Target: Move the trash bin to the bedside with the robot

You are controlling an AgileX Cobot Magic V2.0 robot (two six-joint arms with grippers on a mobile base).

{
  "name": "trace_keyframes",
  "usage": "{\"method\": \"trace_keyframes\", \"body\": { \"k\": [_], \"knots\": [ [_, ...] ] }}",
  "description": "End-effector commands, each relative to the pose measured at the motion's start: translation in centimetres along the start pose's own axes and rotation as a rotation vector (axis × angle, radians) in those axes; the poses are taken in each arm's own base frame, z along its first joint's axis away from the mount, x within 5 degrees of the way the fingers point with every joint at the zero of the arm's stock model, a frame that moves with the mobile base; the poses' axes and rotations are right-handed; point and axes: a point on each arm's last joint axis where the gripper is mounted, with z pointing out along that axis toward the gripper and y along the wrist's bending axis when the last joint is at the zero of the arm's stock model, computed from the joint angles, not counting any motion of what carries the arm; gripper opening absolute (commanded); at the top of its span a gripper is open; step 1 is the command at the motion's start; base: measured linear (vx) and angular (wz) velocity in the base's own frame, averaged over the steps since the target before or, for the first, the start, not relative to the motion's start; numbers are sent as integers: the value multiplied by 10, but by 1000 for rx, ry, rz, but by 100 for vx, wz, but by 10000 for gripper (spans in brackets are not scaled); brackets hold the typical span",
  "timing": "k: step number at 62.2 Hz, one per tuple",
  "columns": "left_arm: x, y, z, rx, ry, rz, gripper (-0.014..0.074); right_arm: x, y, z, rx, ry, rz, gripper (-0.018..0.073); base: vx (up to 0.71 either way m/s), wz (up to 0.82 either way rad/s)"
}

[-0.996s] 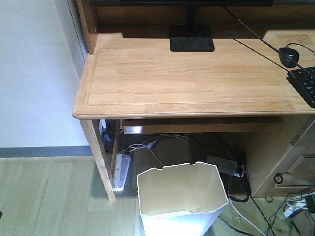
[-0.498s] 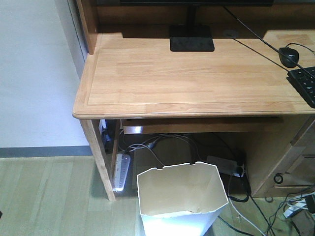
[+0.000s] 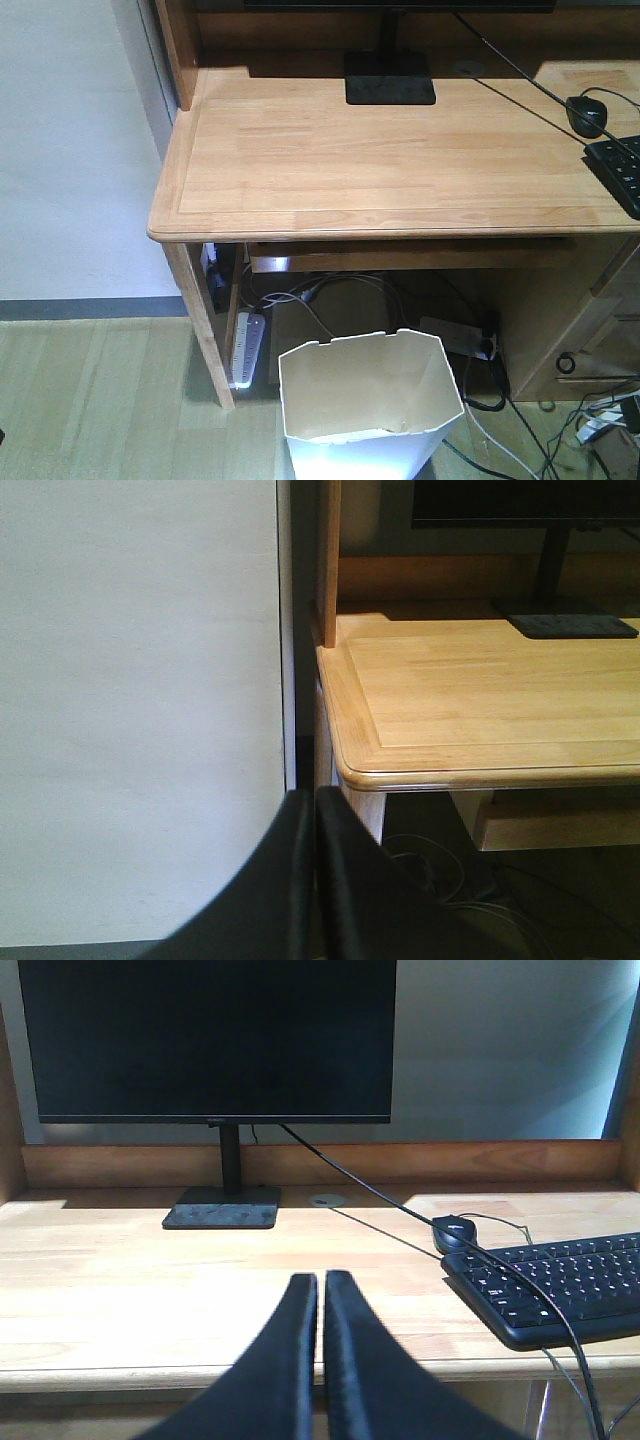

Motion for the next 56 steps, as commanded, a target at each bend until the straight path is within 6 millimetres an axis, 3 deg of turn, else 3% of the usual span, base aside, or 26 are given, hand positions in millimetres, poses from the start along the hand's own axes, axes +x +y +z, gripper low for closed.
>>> {"method": "trace_keyframes", "body": {
  "k": [1, 8, 20, 36, 44, 56],
  "knots": [
    [2, 0, 2, 9, -54, -12, -6, -7, 0, -1, -2, -120, 22, -10, 0, 0],
    [2, 0, 2, 9, -54, -12, -6, -18, 0, -3, -7, -171, 124, -10, 0, 0],
    [2, 0, 2, 9, -54, -12, -6, -53, 0, -4, -6, -179, 103, -10, 0, 0],
    [2, 0, 2, 9, -54, -12, -6, -94, -2, 24, 12, 34, 37, -10, 0, 0],
    [2, 0, 2, 9, -54, -12, -6, -99, -3, 39, 19, 146, 31, -10, 0, 0],
    [2, 0, 2, 9, -54, -12, -6, -92, -3, 50, 23, 221, 26, -10, 0, 0]
  ]
}}
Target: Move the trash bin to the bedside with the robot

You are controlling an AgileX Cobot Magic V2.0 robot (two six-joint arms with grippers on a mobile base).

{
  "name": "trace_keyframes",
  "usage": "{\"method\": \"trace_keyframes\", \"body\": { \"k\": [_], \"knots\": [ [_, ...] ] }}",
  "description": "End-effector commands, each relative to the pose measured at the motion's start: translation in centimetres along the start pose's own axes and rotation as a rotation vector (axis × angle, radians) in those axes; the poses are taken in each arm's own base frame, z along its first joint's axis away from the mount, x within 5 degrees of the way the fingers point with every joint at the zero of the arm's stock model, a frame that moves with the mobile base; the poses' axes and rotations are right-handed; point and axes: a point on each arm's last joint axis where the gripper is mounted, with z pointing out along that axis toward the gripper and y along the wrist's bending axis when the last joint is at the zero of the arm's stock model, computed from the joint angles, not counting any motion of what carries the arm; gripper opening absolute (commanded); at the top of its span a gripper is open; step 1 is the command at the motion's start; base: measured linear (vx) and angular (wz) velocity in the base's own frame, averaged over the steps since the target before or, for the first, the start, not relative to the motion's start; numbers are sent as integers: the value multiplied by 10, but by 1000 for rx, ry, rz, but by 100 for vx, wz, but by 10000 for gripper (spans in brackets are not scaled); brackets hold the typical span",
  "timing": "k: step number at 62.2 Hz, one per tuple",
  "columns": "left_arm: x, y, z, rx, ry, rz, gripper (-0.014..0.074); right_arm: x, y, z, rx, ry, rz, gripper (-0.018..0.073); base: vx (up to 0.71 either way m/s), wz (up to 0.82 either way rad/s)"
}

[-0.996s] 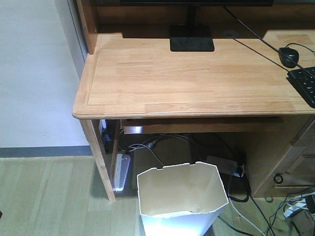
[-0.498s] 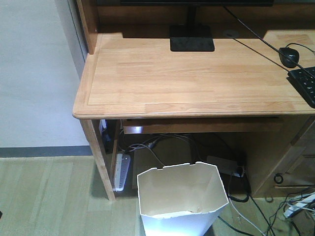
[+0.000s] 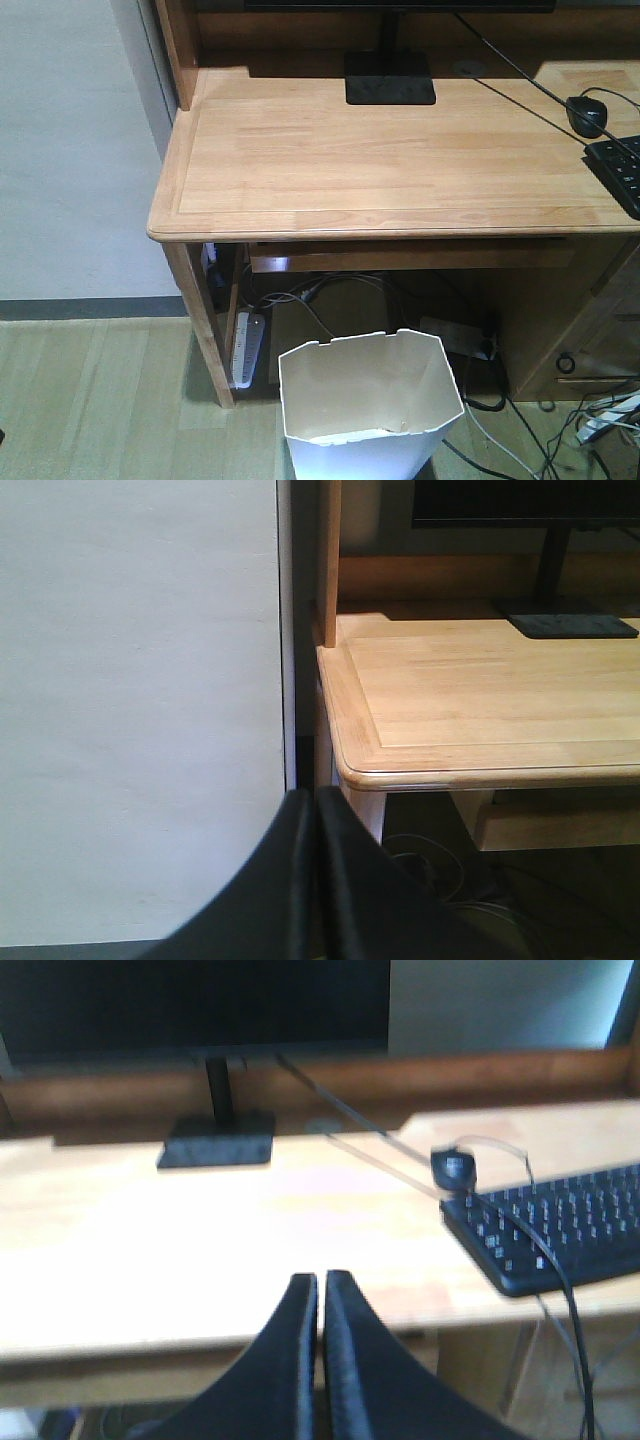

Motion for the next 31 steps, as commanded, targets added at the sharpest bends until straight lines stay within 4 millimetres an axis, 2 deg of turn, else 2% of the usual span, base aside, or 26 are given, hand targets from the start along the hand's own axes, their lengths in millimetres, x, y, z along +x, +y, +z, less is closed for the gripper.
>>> {"method": "trace_keyframes", "body": {
  "k": [1, 17, 24, 31],
  "knots": [
    [2, 0, 2, 9, -54, -12, -6, -13, 0, 3, 4, -40, -14, -10, 0, 0],
    [2, 0, 2, 9, -54, -12, -6, -5, -1, 11, 15, 71, -24, 31, 0, 0],
    [2, 0, 2, 9, -54, -12, -6, -4, -1, 11, 15, 75, -24, 109, 0, 0],
    [2, 0, 2, 9, -54, -12, -6, -3, 0, 11, 10, 87, -30, 236, 0, 0]
  ]
}}
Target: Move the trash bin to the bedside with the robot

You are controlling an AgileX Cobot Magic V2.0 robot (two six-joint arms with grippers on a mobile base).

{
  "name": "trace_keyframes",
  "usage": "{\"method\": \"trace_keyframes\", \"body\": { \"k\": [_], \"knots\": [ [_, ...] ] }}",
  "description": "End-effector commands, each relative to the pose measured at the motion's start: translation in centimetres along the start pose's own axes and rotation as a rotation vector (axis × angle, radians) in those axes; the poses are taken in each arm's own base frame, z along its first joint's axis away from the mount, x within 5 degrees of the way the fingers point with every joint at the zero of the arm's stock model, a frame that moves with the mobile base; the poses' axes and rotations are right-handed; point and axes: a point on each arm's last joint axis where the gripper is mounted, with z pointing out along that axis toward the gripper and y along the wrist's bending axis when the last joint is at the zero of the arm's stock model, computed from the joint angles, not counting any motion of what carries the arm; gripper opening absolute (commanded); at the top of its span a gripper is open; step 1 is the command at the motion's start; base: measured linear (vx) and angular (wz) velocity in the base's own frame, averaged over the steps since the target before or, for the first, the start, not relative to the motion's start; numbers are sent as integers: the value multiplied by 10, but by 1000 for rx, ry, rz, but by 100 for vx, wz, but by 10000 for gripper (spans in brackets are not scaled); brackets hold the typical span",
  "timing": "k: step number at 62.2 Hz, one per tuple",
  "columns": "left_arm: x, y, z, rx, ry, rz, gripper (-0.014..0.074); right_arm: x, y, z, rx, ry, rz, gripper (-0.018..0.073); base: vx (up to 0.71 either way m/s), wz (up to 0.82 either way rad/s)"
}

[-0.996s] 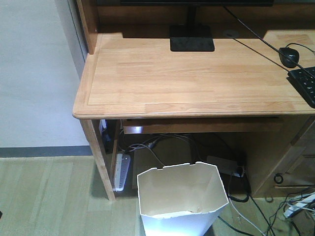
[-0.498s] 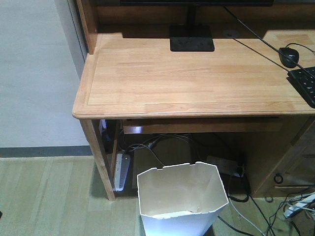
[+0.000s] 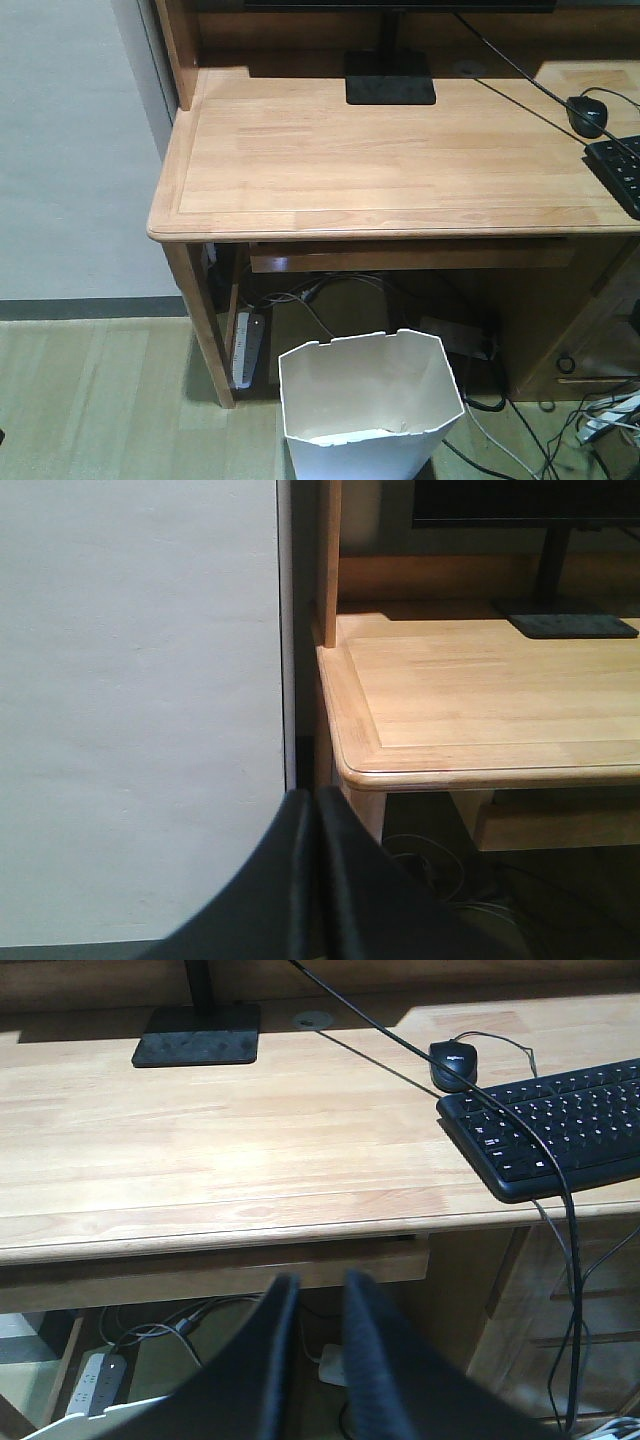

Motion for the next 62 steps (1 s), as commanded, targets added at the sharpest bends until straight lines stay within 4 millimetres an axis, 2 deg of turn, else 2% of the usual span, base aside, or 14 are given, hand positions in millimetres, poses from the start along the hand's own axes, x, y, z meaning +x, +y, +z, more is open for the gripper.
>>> {"method": "trace_keyframes", "body": {
  "k": [1, 11, 21, 29, 40, 53, 62],
  "knots": [
    [2, 0, 2, 9, -54, -12, -6, -16, 1, -3, -6, -81, -26, 254, 0, 0],
    [2, 0, 2, 9, -54, -12, -6, -13, 5, -3, -40, -49, -69, 439, 0, 0],
    [2, 0, 2, 9, -54, -12, -6, -11, 5, -2, -35, -26, -70, 542, 0, 0],
    [2, 0, 2, 9, -54, -12, -6, -9, 5, 1, -37, 6, -64, 552, 0, 0],
    [2, 0, 2, 9, -54, -12, -6, -9, 12, 18, -77, 101, -49, 552, 0, 0],
    [2, 0, 2, 9, -54, -12, -6, -7, 30, 51, -152, 270, -152, 552, 0, 0],
    [2, 0, 2, 9, -54, -12, -6, 0, 39, 86, -157, 374, -137, 552, 0, 0]
  ]
}}
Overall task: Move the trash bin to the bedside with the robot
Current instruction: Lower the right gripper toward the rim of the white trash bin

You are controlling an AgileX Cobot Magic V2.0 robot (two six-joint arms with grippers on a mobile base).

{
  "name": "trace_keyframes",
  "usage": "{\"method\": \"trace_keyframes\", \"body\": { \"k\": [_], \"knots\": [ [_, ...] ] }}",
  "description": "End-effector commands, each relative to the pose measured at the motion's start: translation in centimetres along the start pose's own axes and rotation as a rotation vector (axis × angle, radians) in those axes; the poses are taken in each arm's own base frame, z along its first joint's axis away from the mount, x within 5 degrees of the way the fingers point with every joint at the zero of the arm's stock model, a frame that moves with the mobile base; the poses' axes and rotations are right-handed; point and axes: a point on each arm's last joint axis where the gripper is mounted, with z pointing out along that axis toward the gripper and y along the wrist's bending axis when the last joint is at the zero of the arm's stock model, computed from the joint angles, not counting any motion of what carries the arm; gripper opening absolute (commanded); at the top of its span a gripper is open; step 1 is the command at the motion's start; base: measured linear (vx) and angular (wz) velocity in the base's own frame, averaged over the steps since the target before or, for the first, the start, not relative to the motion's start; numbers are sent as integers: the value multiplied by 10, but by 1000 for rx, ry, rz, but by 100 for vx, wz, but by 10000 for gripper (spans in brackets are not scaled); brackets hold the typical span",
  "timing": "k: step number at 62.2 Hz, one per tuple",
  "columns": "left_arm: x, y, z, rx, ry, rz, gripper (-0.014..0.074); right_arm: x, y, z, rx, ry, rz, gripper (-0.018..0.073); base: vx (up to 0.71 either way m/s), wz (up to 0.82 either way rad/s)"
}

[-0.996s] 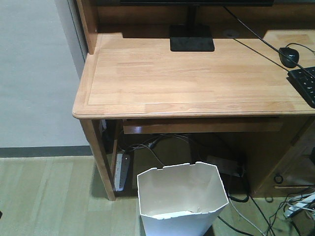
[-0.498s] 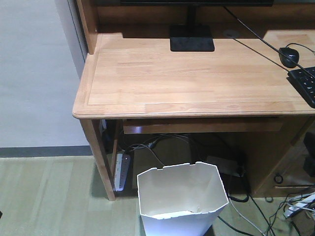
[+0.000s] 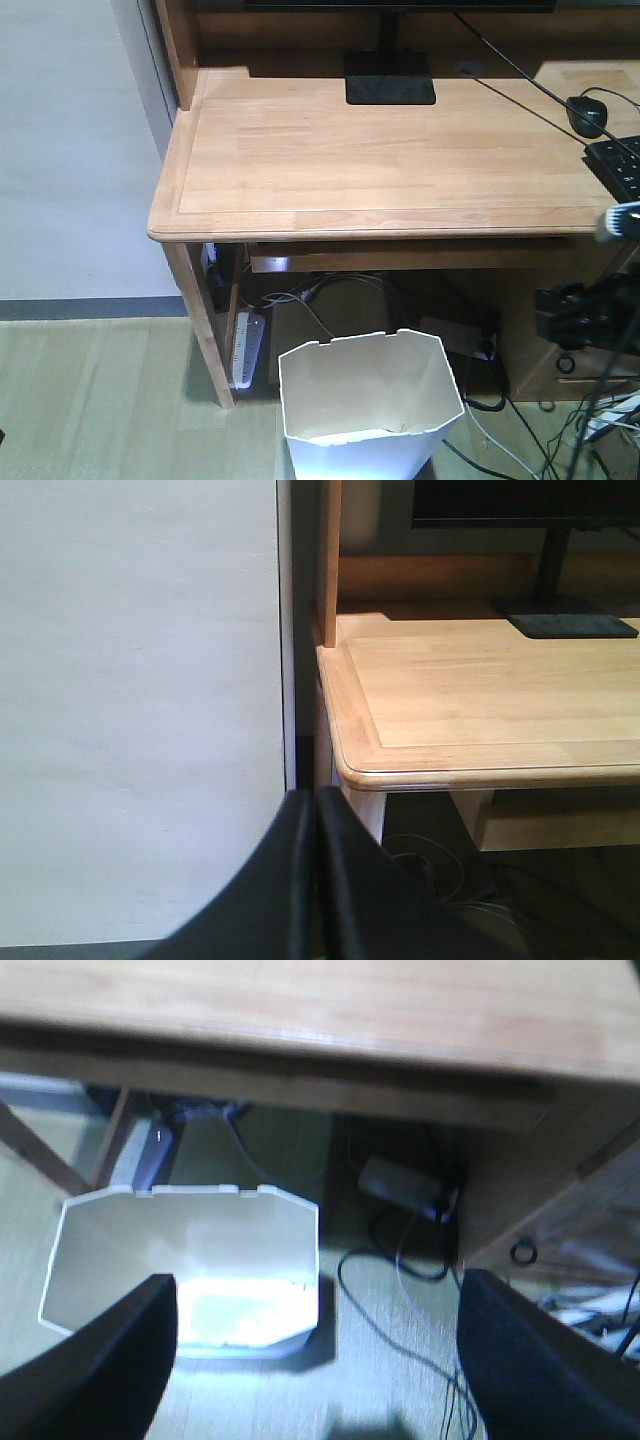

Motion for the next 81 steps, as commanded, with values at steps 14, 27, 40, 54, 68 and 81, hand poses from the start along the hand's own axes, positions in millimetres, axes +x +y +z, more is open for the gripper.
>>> {"method": "trace_keyframes", "body": {
  "k": [14, 27, 40, 54, 68, 81],
  "knots": [
    [2, 0, 2, 9, -54, -12, -6, -24, 5, 74, -20, 79, 8, 552, 0, 0],
    [2, 0, 2, 9, -54, -12, -6, -15, 6, 132, -19, 242, 1, 552, 0, 0],
    [2, 0, 2, 9, -54, -12, -6, -1, 2, 186, -7, 389, 27, 552, 0, 0],
    [2, 0, 2, 9, -54, -12, -6, 9, -23, 229, 26, 486, 107, 552, 0, 0],
    [2, 0, 2, 9, -54, -12, -6, 11, -31, 262, 0, 513, 29, 552, 0, 0],
    [2, 0, 2, 9, -54, -12, -6, 15, -31, 296, -27, 527, 14, 552, 0, 0]
  ]
}}
